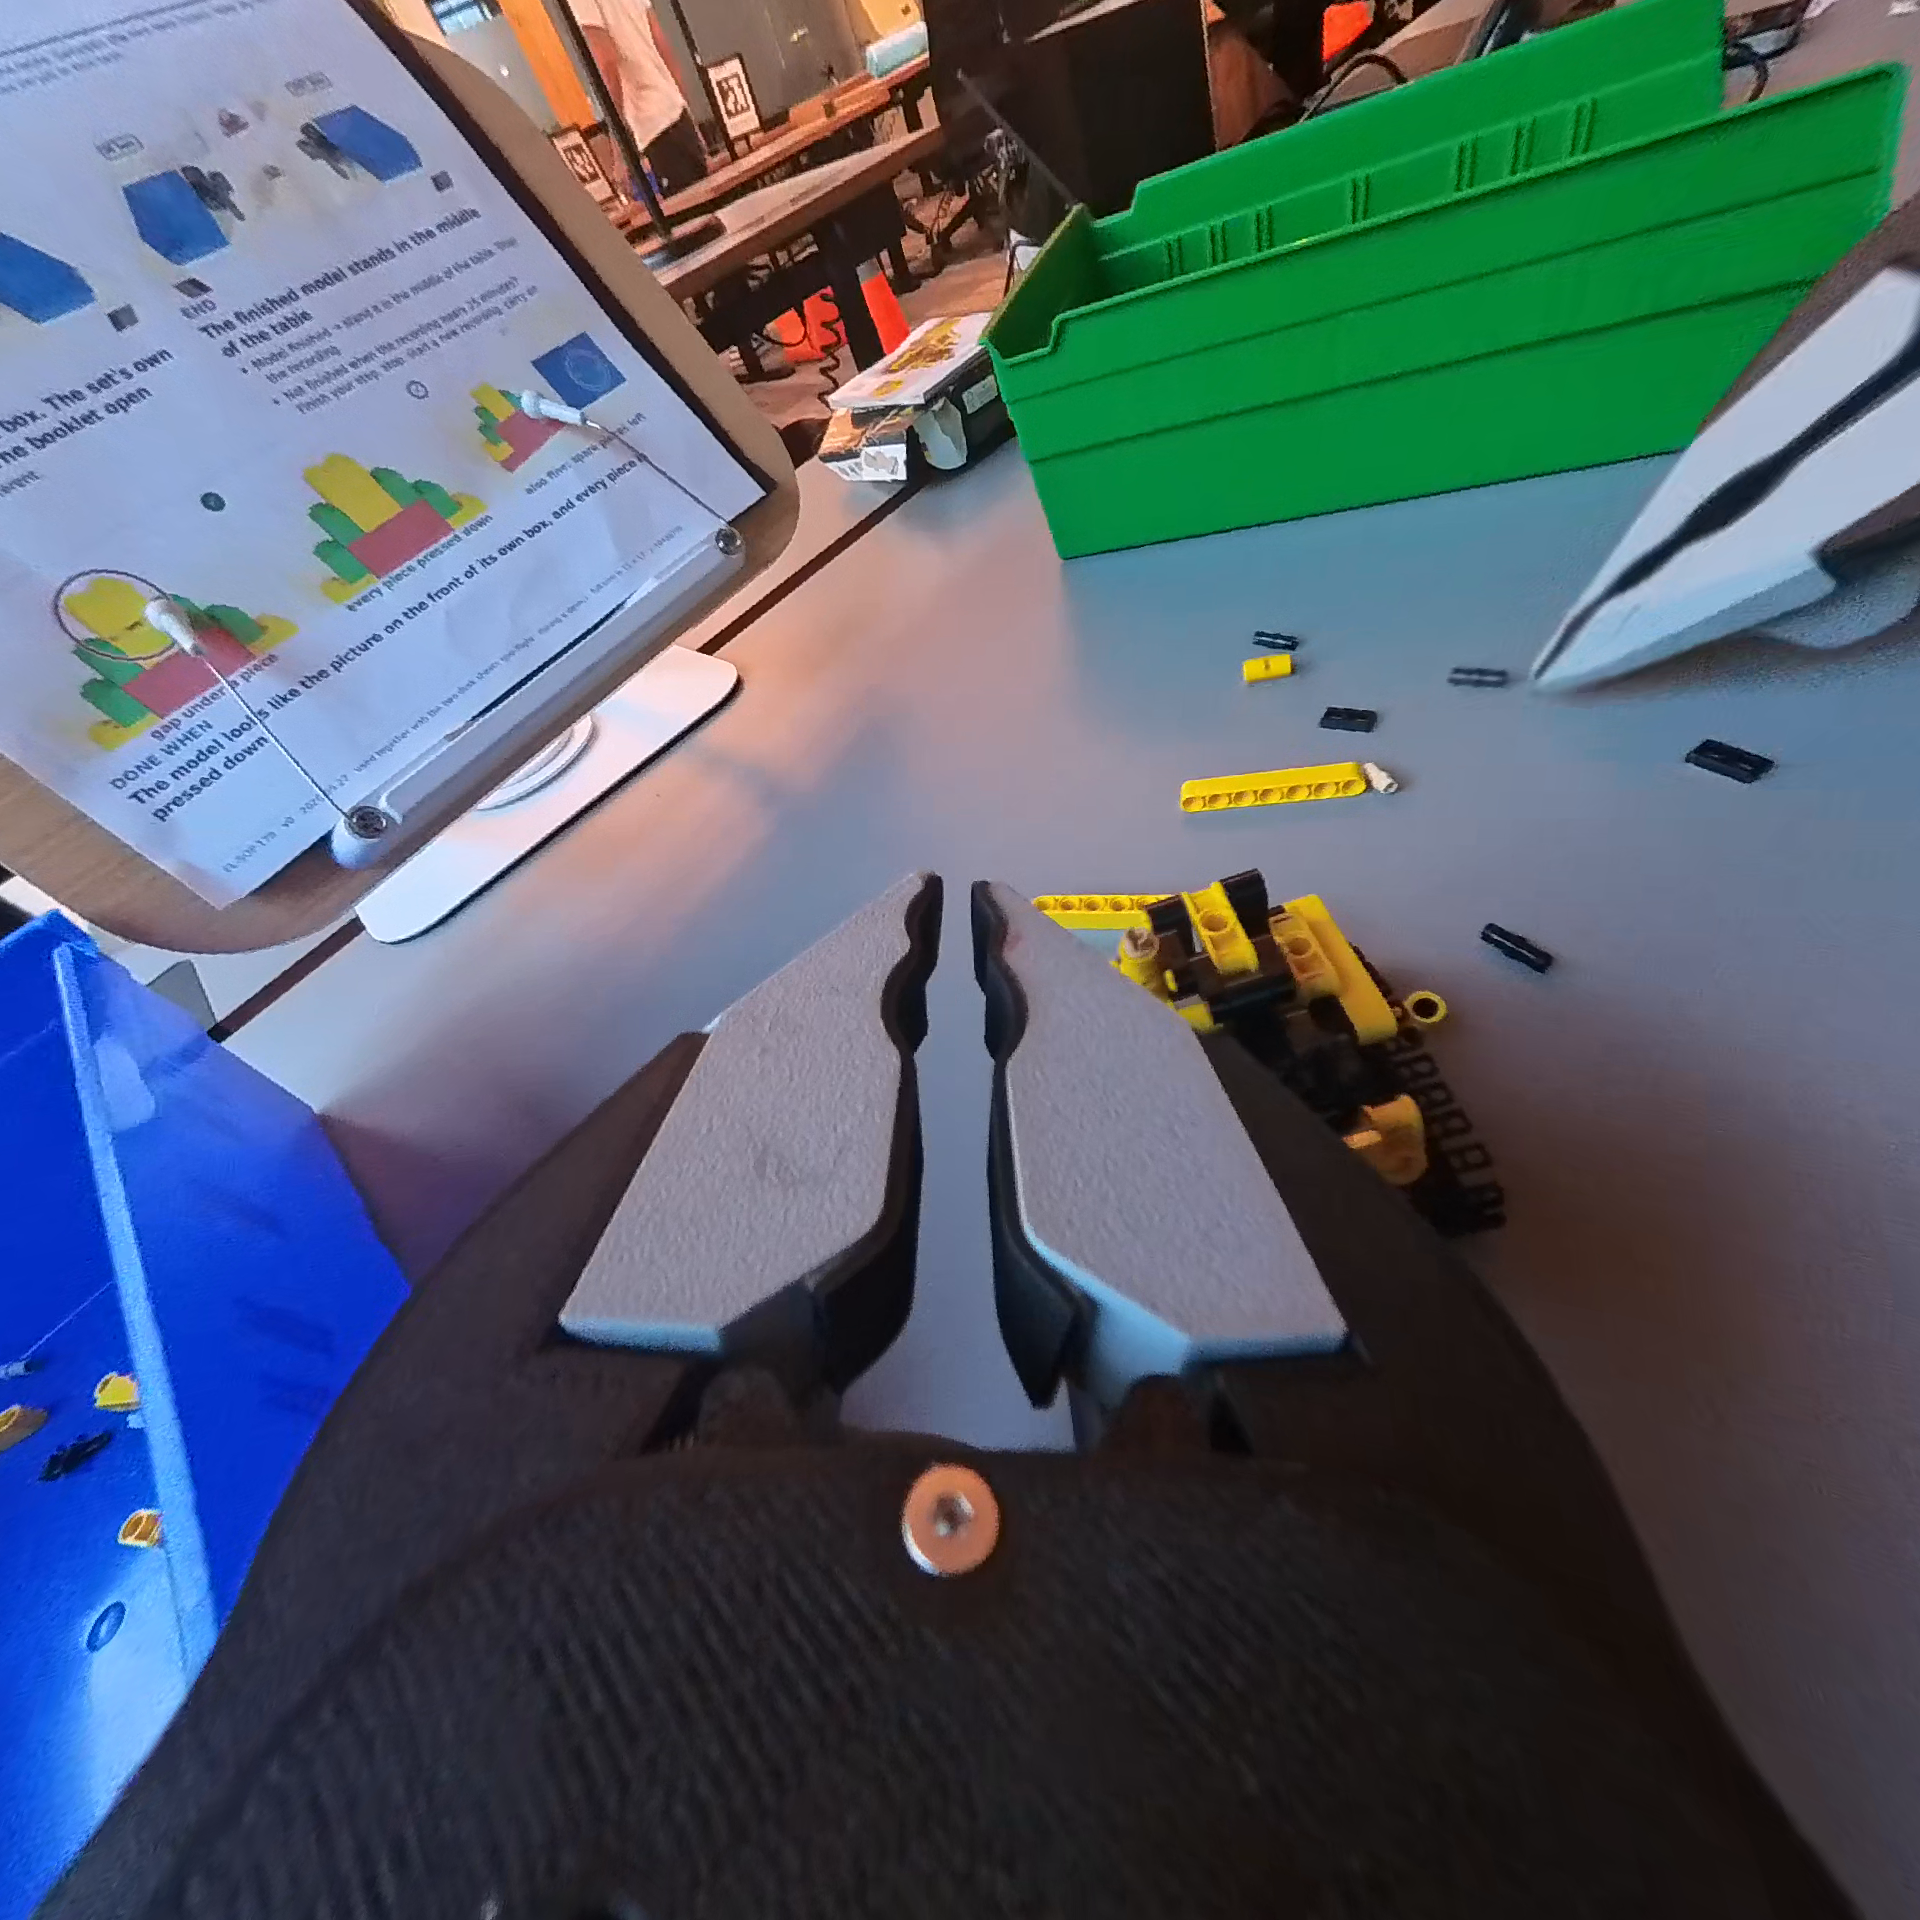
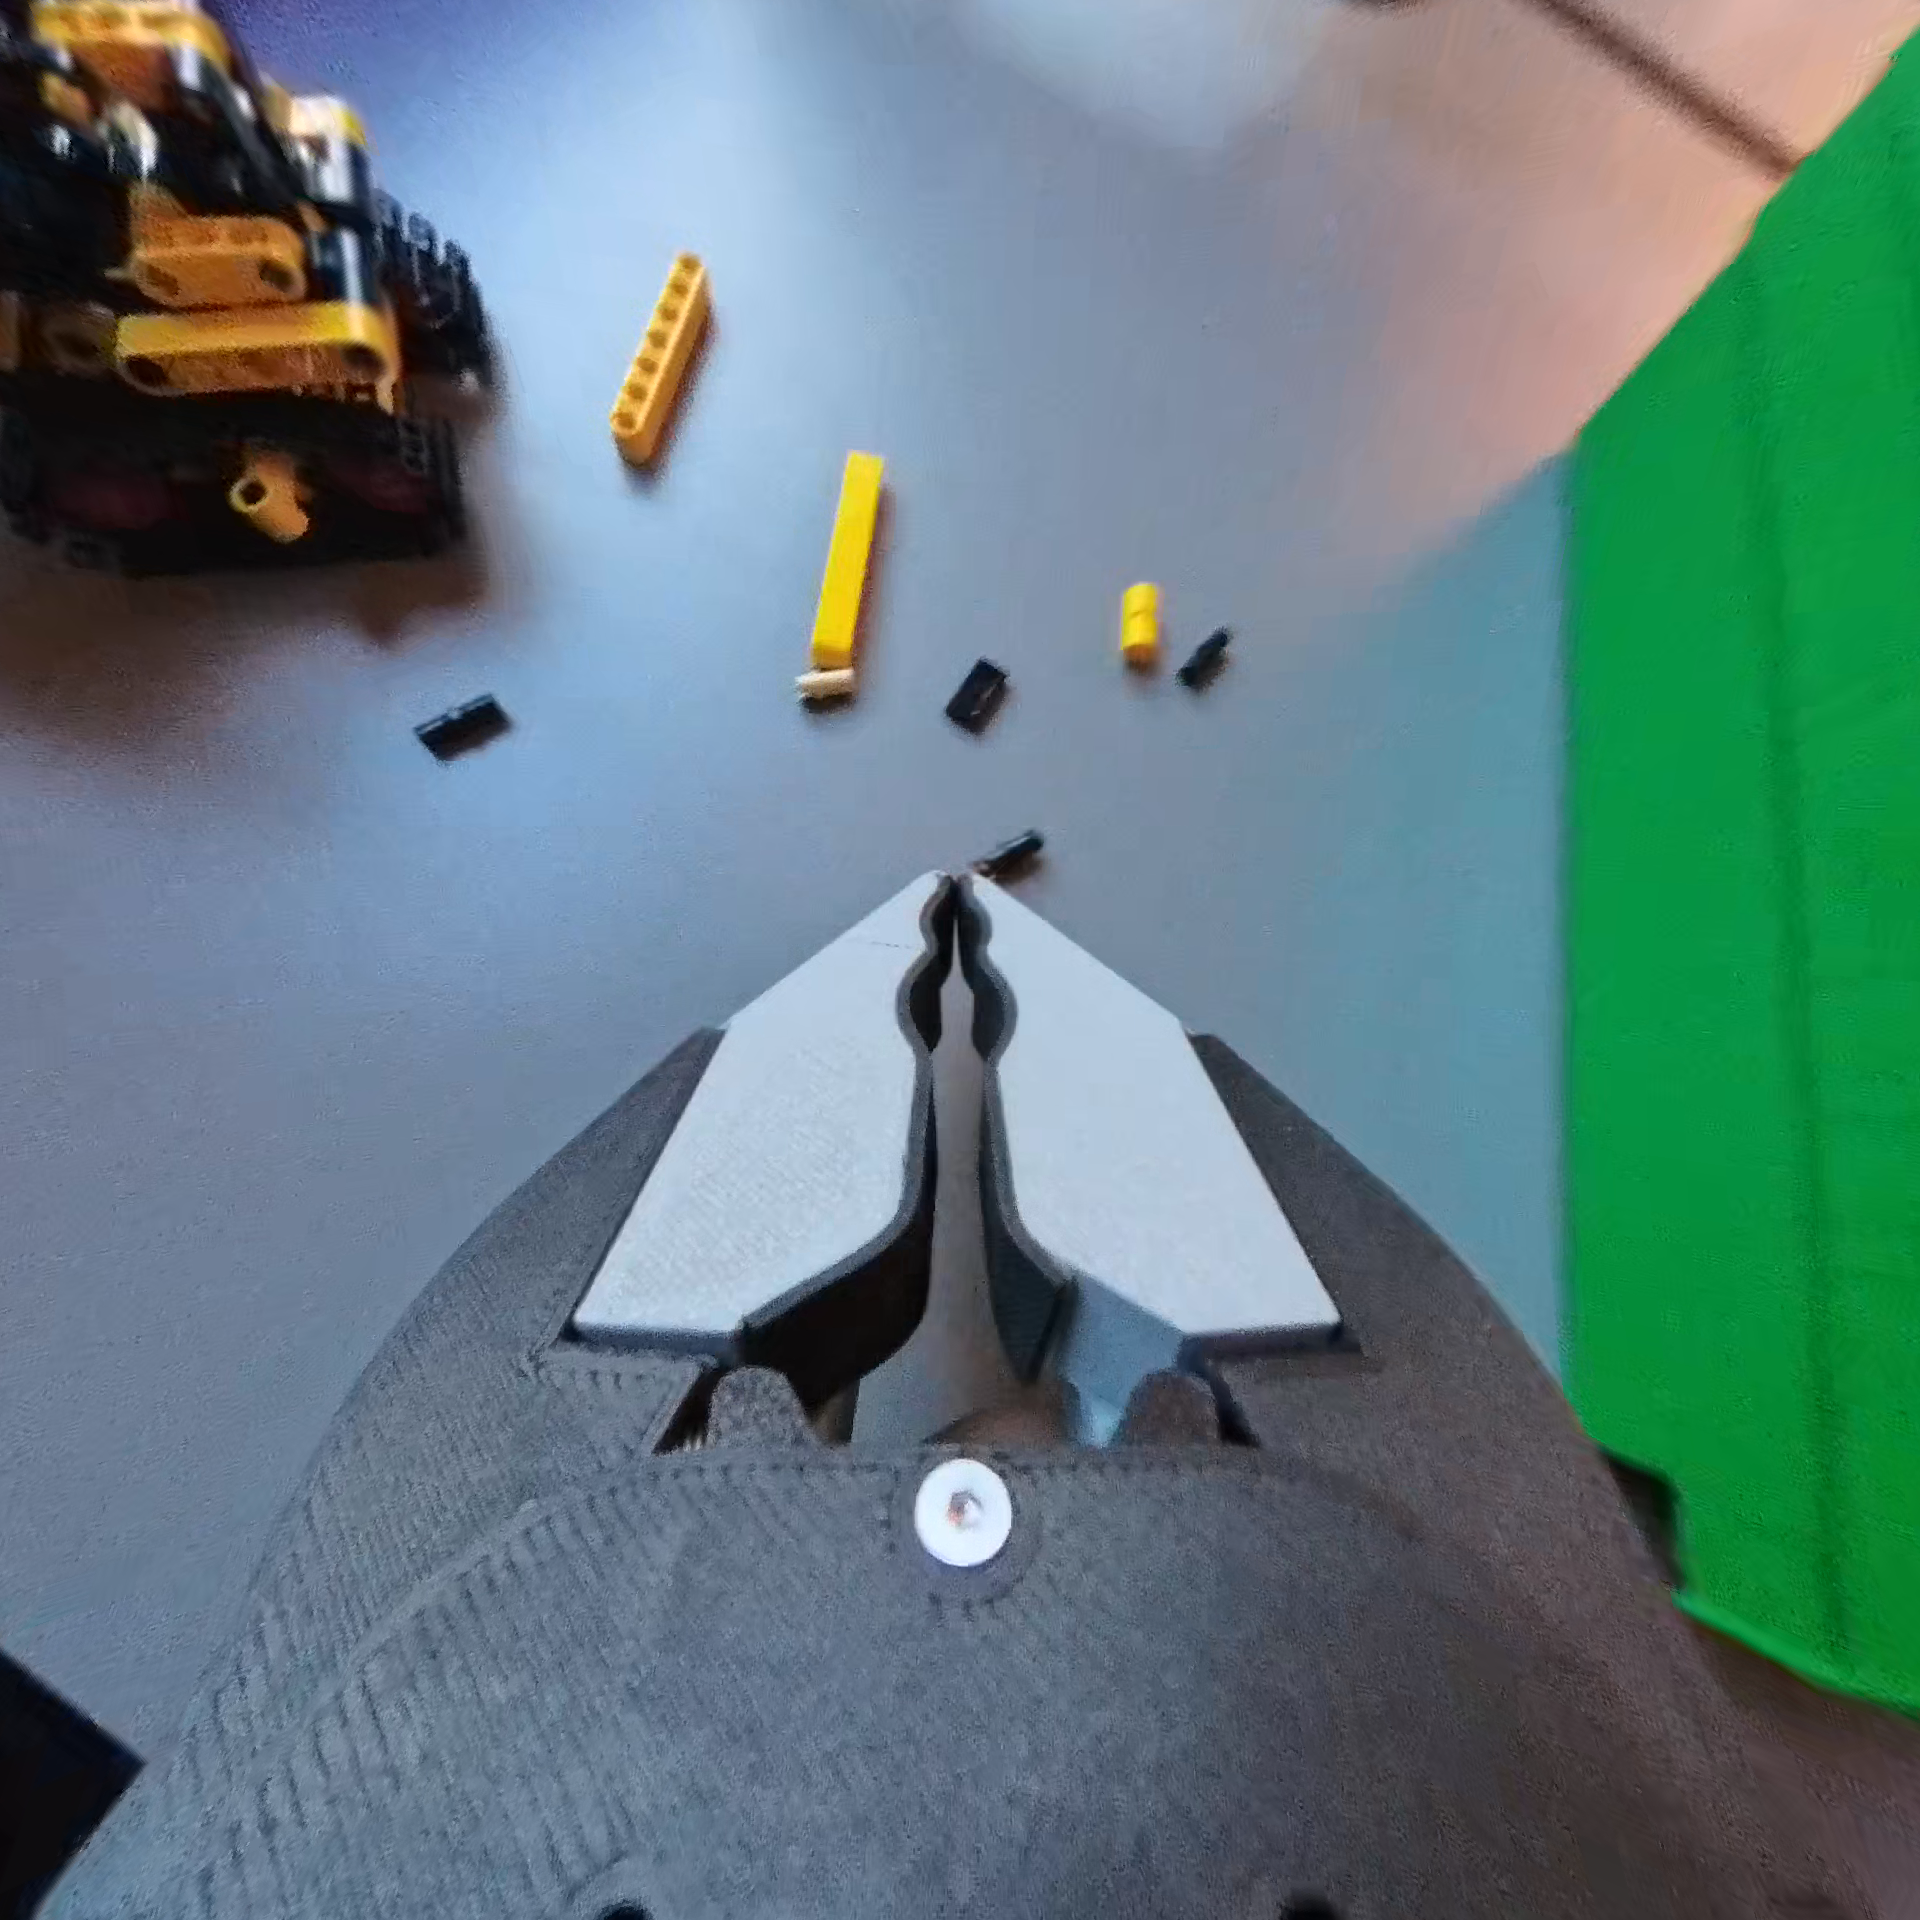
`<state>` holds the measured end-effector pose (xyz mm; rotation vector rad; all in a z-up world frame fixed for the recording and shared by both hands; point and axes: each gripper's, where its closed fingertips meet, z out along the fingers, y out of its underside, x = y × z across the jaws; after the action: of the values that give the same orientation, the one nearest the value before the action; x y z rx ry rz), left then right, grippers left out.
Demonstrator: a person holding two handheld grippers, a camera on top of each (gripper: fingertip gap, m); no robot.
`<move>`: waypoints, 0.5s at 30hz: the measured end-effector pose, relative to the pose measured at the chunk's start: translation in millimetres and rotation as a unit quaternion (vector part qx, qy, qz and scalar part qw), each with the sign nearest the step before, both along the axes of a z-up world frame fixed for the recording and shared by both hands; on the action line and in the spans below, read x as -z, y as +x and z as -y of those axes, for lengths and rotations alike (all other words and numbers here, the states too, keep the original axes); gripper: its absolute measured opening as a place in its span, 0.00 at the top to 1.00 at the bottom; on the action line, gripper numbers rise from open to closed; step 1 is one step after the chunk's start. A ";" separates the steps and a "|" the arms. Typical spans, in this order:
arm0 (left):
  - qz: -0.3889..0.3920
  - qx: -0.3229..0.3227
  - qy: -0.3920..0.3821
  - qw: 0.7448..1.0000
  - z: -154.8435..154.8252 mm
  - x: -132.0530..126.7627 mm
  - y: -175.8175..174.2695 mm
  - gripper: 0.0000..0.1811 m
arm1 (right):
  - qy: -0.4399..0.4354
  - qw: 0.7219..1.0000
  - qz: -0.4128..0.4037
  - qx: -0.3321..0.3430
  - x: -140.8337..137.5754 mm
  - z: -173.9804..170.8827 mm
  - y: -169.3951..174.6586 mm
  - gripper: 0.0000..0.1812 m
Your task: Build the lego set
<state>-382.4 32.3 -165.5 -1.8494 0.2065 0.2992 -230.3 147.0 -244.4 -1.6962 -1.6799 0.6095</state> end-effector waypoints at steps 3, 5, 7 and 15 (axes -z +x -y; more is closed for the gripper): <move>0.003 0.000 0.001 1.000 0.3 -0.3 -0.4 0.99 | 0.047 0.996 -0.059 0.057 -44.8 -23.5 16.0 0.95; 0.000 0.002 0.001 1.000 0.3 -0.7 0.9 0.99 | 0.066 0.985 -0.096 0.129 -75.8 -58.3 43.0 0.87; -0.001 0.005 0.001 1.000 0.3 -1.4 2.4 0.99 | 0.092 0.969 -0.107 0.202 -92.9 -99.1 77.0 0.80; 0.005 0.005 0.005 1.000 1.0 -3.4 2.6 0.98 | -0.037 0.988 -0.030 0.149 -40.0 -97.0 79.0 0.77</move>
<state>-379.8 31.4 -162.1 -1.8383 0.2078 0.2835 -151.3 244.0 -204.3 -1.9150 -1.3403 0.5782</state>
